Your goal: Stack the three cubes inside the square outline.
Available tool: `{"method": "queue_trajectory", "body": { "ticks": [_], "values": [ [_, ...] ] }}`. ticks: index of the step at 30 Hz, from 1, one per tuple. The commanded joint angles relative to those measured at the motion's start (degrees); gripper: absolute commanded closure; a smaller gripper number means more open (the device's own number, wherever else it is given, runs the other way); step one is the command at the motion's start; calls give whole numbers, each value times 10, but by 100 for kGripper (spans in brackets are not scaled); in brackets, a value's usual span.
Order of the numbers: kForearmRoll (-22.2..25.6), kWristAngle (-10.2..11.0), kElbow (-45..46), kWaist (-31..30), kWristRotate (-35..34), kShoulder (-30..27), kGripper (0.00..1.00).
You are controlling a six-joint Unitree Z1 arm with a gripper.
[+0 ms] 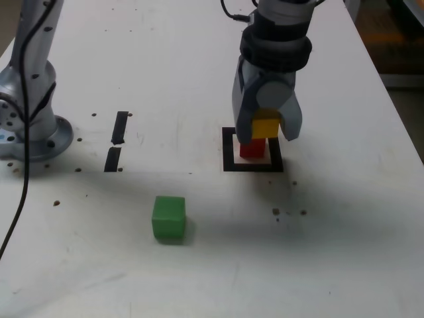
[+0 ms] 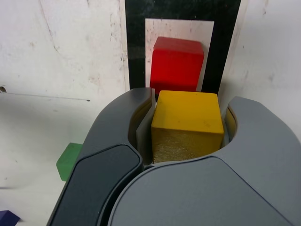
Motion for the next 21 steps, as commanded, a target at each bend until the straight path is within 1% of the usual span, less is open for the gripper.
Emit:
{"method": "queue_trajectory", "body": {
  "ticks": [1, 9, 18, 21],
  "values": [
    [-1, 0, 2, 6, 5, 2, 68],
    [-9, 2, 11, 26, 19, 8, 68],
    [-15, 0, 15, 29, 21, 12, 66],
    [-16, -3, 21, 29, 21, 11, 64]
  ]
}}
